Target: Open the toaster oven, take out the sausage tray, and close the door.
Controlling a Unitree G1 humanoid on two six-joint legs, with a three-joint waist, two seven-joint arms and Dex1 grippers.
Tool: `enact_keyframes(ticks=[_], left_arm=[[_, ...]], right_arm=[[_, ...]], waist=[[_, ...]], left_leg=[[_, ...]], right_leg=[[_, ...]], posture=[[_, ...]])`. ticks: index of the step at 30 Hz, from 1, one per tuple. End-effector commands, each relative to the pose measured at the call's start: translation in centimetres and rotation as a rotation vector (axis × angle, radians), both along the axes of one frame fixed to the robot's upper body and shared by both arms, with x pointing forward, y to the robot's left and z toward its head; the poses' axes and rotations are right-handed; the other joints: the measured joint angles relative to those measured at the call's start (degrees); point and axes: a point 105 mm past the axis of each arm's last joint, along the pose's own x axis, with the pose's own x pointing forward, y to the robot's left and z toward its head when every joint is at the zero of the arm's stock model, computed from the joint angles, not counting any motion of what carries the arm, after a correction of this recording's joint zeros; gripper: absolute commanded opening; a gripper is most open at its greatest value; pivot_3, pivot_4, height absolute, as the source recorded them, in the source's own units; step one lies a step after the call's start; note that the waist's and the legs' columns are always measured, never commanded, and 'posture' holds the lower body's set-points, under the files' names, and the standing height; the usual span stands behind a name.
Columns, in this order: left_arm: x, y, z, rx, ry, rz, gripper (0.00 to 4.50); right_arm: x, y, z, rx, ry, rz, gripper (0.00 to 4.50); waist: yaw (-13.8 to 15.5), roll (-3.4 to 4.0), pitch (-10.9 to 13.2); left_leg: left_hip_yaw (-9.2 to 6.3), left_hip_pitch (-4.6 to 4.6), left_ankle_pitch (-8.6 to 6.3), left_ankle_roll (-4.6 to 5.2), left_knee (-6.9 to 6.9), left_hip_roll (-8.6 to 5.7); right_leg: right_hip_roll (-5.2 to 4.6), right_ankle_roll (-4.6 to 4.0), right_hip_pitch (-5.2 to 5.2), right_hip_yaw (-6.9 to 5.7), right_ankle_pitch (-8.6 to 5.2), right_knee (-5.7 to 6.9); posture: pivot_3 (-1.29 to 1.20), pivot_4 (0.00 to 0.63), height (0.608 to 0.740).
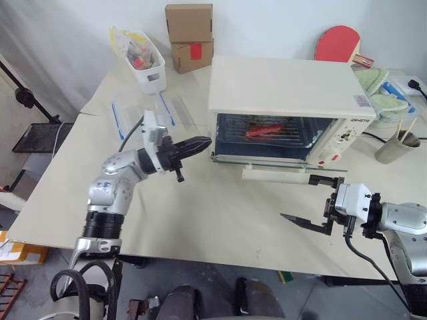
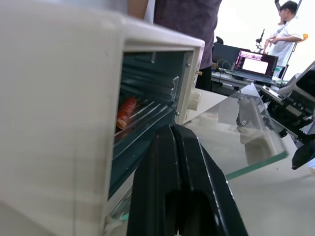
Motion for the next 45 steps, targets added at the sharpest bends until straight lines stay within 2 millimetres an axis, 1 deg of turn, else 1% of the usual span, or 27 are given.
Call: enact_keyframes(ticks=[1,3,6,8,10,13,15,17,18,20,22,23,24,27,28,29,31,32,34,36,37,39,40,41,42,44,45], left_arm=[[0.6,-1.1,0.5,-0.006,-0.041,0.017,0.03],[0.8,-1.7,-0.1,0.008,-0.031,0.015,0.03],[-0.1,-2.8,-1.5,0.058,-0.026,-0.051,0.03],[-0.4,-3.1,-2.1,0.072,-0.025,-0.068,0.03],[-0.7,-3.4,-2.6,0.087,-0.016,-0.086,0.03],[-1.2,-3.6,-3.2,0.105,-0.011,-0.112,0.03],[-2.0,-3.8,-3.7,0.107,-0.011,-0.155,0.03],[-2.4,-3.9,-4.3,0.126,-0.011,-0.163,0.03],[-2.6,-3.9,-4.7,0.144,-0.010,-0.166,0.03],[-3.0,-3.9,-5.5,0.168,-0.007,-0.168,0.03],[-3.2,-3.9,-6.1,0.181,0.000,-0.159,0.03],[-3.2,-3.9,-6.5,0.194,0.005,-0.147,0.03],[-3.3,-3.8,-6.8,0.205,0.006,-0.140,0.03],[-3.7,-3.6,-7.2,0.204,0.005,-0.125,0.03],[-4.0,-3.4,-7.1,0.196,0.003,-0.129,0.03],[-4.2,-3.2,-7.2,0.194,0.008,-0.118,0.20],[-4.5,-2.7,-7.2,0.189,0.006,-0.093,0.63],[-4.6,-2.5,-7.1,0.186,0.001,-0.082,0.91],[-5.1,-2.0,-6.8,0.170,-0.017,-0.060,1.48],[-5.3,-1.5,-6.8,0.165,-0.020,-0.041,2.13],[-5.4,-1.1,-6.7,0.160,-0.020,-0.015,2.43],[-5.5,-0.4,-6.6,0.150,-0.023,0.025,3.04],[-5.5,0.1,-6.3,0.128,-0.026,0.065,3.22],[-5.4,0.6,-6.0,0.113,-0.031,0.099,3.63],[-5.4,0.9,-5.8,0.103,-0.035,0.122,3.88],[-5.5,1.8,-5.2,0.071,-0.038,0.178,4.46],[-5.5,2.1,-5.0,0.059,-0.034,0.193,4.49]], right_arm=[[-0.3,0.1,0.6,0.010,-0.045,0.002,4.50],[-0.5,-0.1,0.4,0.007,-0.048,-0.013,4.50],[-1.0,-0.9,-0.2,0.028,-0.059,-0.086,4.50],[-1.7,-2.0,-0.9,0.040,-0.052,-0.156,4.50],[-2.7,-3.9,-2.1,0.058,-0.033,-0.272,4.50],[-4.2,-6.1,-3.4,0.044,-0.006,-0.382,4.50],[-5.4,-8.4,-4.2,0.046,0.022,-0.501,4.50],[-6.1,-9.9,-4.0,0.033,0.008,-0.576,4.50],[-6.2,-10.6,-3.4,0.019,-0.017,-0.607,4.50],[-5.8,-12.1,-2.1,0.016,-0.049,-0.696,4.50],[-4.7,-13.2,-0.5,0.003,-0.098,-0.810,4.50],[-4.2,-13.0,0.0,-0.010,-0.093,-0.823,4.50],[-3.8,-12.4,0.4,-0.035,-0.092,-0.808,4.50],[-2.9,-8.4,1.5,-0.032,-0.086,-0.657,4.50],[-2.7,-6.6,1.9,-0.003,-0.079,-0.588,4.50],[-2.1,-5.0,2.2,0.000,-0.097,-0.534,4.50],[-1.2,-2.6,2.3,-0.024,-0.136,-0.463,4.50],[-0.7,-1.8,2.3,-0.044,-0.158,-0.442,4.50],[1.1,-0.1,2.2,-0.115,-0.239,-0.418,4.50],[2.5,0.7,2.5,-0.138,-0.297,-0.416,4.50],[3.7,1.2,2.8,-0.146,-0.337,-0.419,4.50],[5.2,2.1,3.0,-0.168,-0.393,-0.418,4.50],[6.2,2.7,2.9,-0.195,-0.425,-0.420,4.50],[6.9,3.2,2.6,-0.225,-0.454,-0.421,4.50],[7.5,3.5,2.5,-0.247,-0.476,-0.421,4.50],[9.0,3.6,2.2,-0.288,-0.514,-0.486,4.50],[9.6,3.4,2.1,-0.302,-0.524,-0.516,4.50]], waist=[[0.2,-0.01,0.0],[0.3,-0.01,0.0],[0.5,-0.01,0.0],[0.6,-0.01,0.0],[0.9,0.00,0.0],[0.8,0.00,0.0],[0.9,0.00,0.0],[0.6,0.00,0.0],[0.4,0.00,0.0],[0.0,0.00,0.0],[-0.4,0.01,0.0],[-0.5,0.03,0.0],[-0.7,0.10,-0.1],[-0.6,0.14,-0.1],[-0.6,0.13,-0.1],[-0.6,0.12,-0.1],[-0.8,0.13,-0.1],[-0.8,0.10,0.0],[-0.9,0.10,0.0],[-1.0,0.10,0.0],[-0.9,0.10,0.0],[-1.0,0.10,0.0],[-1.1,0.10,0.0],[-1.2,0.09,0.0],[-1.3,0.09,0.0],[-1.2,0.09,0.0],[-1.2,0.09,0.0]], left_leg=[[0.00,0.00,0.00,0.00,0.01,0.00],[0.00,0.00,0.02,0.00,0.03,0.00],[-0.02,0.00,0.02,0.01,0.02,0.00],[-0.07,-0.03,0.01,0.01,0.02,-0.03],[-0.08,-0.03,0.01,0.03,0.02,-0.06],[-0.07,-0.02,0.00,0.05,0.02,-0.08],[-0.03,-0.01,0.01,0.06,0.02,-0.08],[-0.01,0.06,0.00,0.07,0.02,-0.08],[-0.01,0.10,0.00,0.07,0.02,-0.06],[0.01,0.15,-0.01,0.05,0.01,-0.05],[0.08,0.26,-0.03,0.02,-0.04,0.01],[0.08,0.27,-0.03,0.00,-0.05,0.02],[0.08,0.29,-0.05,-0.04,-0.05,0.07],[0.06,0.30,-0.03,-0.08,-0.09,0.11],[0.05,0.30,-0.03,-0.08,-0.12,0.13],[0.05,0.29,-0.04,-0.09,-0.12,0.15],[0.05,0.27,-0.04,-0.08,-0.12,0.14],[0.05,0.26,-0.05,-0.07,-0.12,0.11],[0.04,0.24,-0.05,-0.06,-0.11,0.11],[0.05,0.21,-0.05,-0.05,-0.09,0.07],[0.05,0.19,-0.05,-0.05,-0.09,0.06],[0.03,0.17,-0.04,-0.05,-0.06,0.05],[0.03,0.15,-0.04,-0.04,-0.06,0.04],[0.01,0.15,-0.04,-0.04,-0.06,0.04],[0.02,0.14,-0.04,-0.04,-0.06,0.05],[-0.01,0.11,-0.04,-0.05,-0.06,0.05],[-0.04,0.10,-0.04,-0.05,-0.06,0.06]], right_leg=[[0.00,0.00,0.00,0.00,0.00,0.01],[-0.01,0.00,0.01,-0.01,0.00,0.02],[-0.02,0.00,0.01,-0.03,0.00,0.02],[-0.03,0.01,0.02,-0.09,0.00,-0.01],[-0.05,0.04,0.05,-0.10,0.02,-0.03],[-0.05,0.07,0.08,-0.09,0.04,-0.06],[-0.06,0.09,0.10,-0.07,0.05,-0.09],[-0.11,0.09,0.17,-0.02,0.05,-0.14],[-0.14,0.09,0.20,0.03,0.05,-0.15],[-0.17,0.09,0.20,0.22,0.05,-0.29],[-0.17,0.08,0.22,0.66,0.04,-0.29],[-0.17,0.07,0.22,0.69,0.04,-0.28],[-0.16,0.04,0.21,0.72,0.03,-0.27],[-0.16,-0.04,0.16,0.75,-0.02,-0.19],[-0.15,-0.06,0.13,0.75,-0.03,-0.16],[-0.13,-0.07,0.12,0.74,-0.04,-0.16],[-0.13,-0.07,0.08,0.75,-0.03,-0.15],[-0.14,-0.07,0.07,0.75,-0.03,-0.15],[-0.14,-0.07,0.08,0.72,-0.03,-0.17],[-0.16,-0.06,0.02,0.72,-0.03,-0.14],[-0.16,-0.06,0.00,0.71,-0.03,-0.15],[-0.16,-0.06,-0.01,0.67,-0.03,-0.14],[-0.17,-0.06,-0.01,0.66,-0.03,-0.14],[-0.17,-0.06,-0.01,0.63,-0.03,-0.13],[-0.16,-0.06,-0.01,0.63,-0.03,-0.09],[-0.16,-0.06,-0.02,0.60,-0.03,-0.02],[-0.16,-0.06,-0.02,0.56,-0.03,0.03]], posture=[[0.00,0.150,0.740],[0.00,0.150,0.740],[0.00,0.150,0.740],[0.00,0.150,0.740],[0.00,0.150,0.740],[0.00,0.150,0.740],[0.00,0.150,0.740],[0.00,0.150,0.740],[0.00,0.150,0.740],[0.00,0.150,0.740],[0.00,0.150,0.740],[0.00,0.150,0.740],[0.00,0.150,0.740],[0.00,0.150,0.740],[0.00,0.150,0.740],[0.00,0.150,0.740],[0.00,0.150,0.740],[0.00,0.150,0.740],[0.00,0.150,0.740],[0.00,0.150,0.740],[0.00,0.150,0.740],[0.00,0.150,0.740],[0.00,0.150,0.740],[0.00,0.150,0.740],[0.00,0.150,0.740],[0.00,0.150,0.740],[0.00,0.150,0.740]])
